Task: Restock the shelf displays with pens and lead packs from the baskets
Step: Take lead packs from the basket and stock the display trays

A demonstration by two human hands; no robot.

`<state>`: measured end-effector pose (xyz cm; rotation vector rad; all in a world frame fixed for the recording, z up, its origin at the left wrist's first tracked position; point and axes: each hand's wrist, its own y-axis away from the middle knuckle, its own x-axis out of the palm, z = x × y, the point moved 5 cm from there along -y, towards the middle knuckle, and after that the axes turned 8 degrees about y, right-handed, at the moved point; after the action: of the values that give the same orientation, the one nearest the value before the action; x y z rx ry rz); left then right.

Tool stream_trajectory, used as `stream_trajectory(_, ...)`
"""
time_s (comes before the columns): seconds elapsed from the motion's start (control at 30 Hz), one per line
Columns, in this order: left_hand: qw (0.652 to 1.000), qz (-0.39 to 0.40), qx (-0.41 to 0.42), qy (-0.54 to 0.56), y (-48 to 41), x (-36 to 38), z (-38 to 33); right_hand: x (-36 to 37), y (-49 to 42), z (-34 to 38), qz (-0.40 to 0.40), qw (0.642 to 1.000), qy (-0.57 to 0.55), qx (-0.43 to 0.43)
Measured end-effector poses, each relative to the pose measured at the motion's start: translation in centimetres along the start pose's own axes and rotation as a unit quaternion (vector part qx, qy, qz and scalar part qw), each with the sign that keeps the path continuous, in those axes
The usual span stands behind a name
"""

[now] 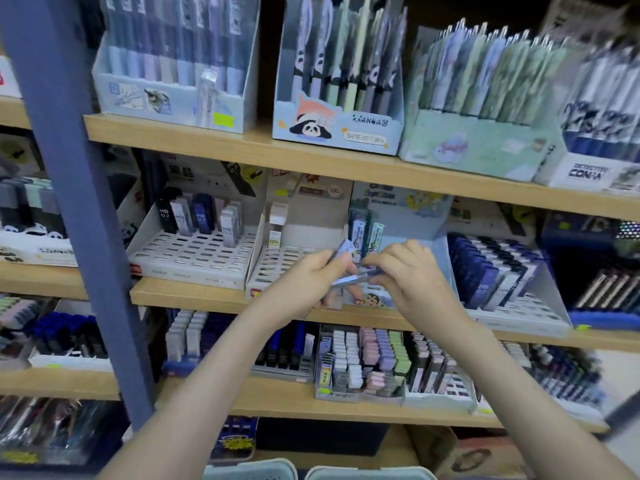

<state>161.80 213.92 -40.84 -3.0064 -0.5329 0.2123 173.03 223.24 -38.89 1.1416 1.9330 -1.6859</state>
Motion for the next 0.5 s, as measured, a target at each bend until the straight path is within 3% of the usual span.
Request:
stream_trajectory(0.1,0.999,-0.01,-0.005,0.049,-0.6,0.2,0.3,0.8,0.0,-1.1,0.028,0.996,-0.074,0.041)
stream_trajectory(0.2,0.996,-0.031,-0.009,0.08,-1.3,-0.3,0.7,2.0,-0.1,-2.5,0.043,0.977,-0.151,0.141)
stream_trajectory(0.33,0.992,-0.078,0.008,0.099,-2.0,-1.6,1.6,4.3,0.2,-4.8,0.057,0.887,-0.296,0.351)
stream_trajectory(0.4,0.99,-0.084,0.019,0.108,-2.3,-1.8,2.0,5.5,-0.1,-5.3,0.055,0.844,-0.354,0.399)
stream_trajectory(0.5,0.988,-0.09,0.037,0.118,-2.7,-2.0,2.6,6.7,-0.6,-4.9,0.093,0.842,-0.347,0.402)
